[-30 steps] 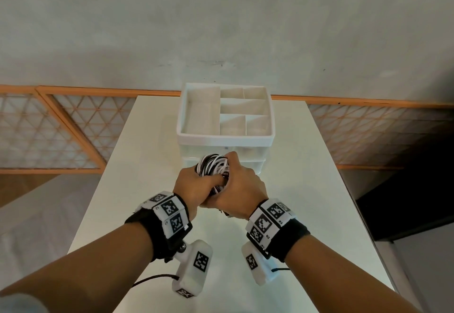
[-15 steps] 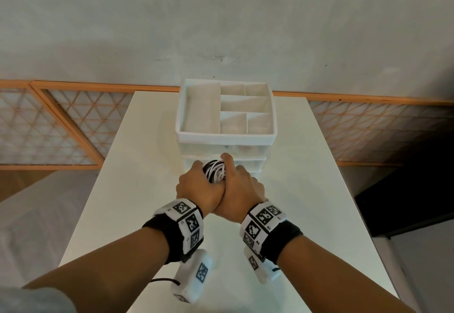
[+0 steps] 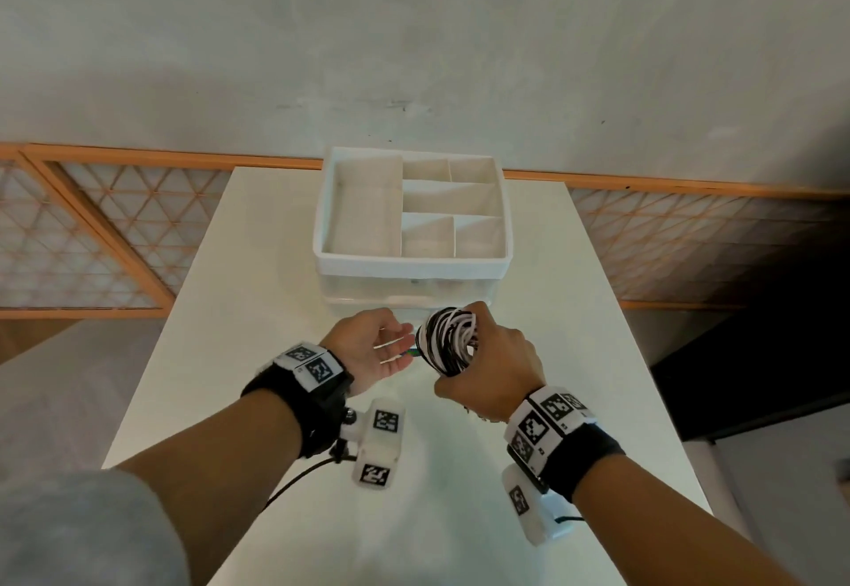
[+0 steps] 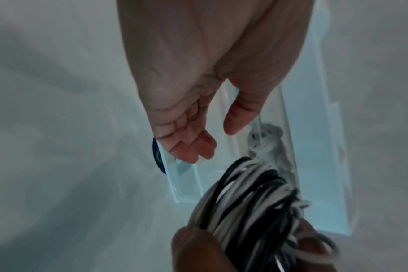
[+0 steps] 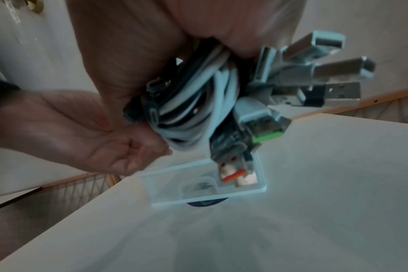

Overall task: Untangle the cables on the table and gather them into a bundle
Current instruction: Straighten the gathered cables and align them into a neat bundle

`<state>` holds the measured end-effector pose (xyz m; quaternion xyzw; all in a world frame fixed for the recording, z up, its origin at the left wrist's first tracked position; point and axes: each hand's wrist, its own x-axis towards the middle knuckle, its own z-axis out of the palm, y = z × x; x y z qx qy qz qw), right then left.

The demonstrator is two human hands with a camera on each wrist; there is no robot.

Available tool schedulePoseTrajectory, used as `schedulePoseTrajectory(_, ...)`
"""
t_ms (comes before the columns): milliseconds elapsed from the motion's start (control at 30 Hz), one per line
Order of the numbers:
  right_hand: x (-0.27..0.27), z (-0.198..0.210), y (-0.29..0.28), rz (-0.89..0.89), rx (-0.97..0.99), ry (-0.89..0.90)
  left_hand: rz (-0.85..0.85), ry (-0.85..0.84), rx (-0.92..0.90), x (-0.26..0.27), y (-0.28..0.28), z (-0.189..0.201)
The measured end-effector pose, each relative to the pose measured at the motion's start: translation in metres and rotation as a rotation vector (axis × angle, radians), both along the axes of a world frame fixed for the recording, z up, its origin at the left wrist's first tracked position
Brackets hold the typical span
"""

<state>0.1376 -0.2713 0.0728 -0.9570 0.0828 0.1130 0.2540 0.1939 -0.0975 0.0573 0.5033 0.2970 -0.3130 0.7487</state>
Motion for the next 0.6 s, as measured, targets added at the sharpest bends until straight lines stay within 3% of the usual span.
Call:
schedulePoseTrajectory(200, -0.005, 0.004, -0.005, -0.017, 0.043, -0.038, 0.080, 0.062, -0.179, 0.007, -0.023, -0.014)
schedulePoseTrajectory(300, -0.010, 0.008, -0.008, -0.015, 0.061, -0.042, 0.024, 0.066, -0.193, -0.009, -0.020, -0.019)
schedulePoseTrajectory(433, -0.013, 0.022, -0.013, 0.002, 0.057, -0.081, -0.162, 0.111, -0.153, -0.046, -0.003, -0.030)
schedulePoseTrajectory(500, -0.010, 0.031, -0.014, 0.015, 0.051, -0.107, -0.334, 0.125, -0.104, -0.062, 0.005, -0.026)
schedulePoseTrajectory(600, -0.003, 0.044, -0.012, 0.035, 0.053, -0.125, -0.649, -0.046, 0.097, -0.067, 0.013, 0.002)
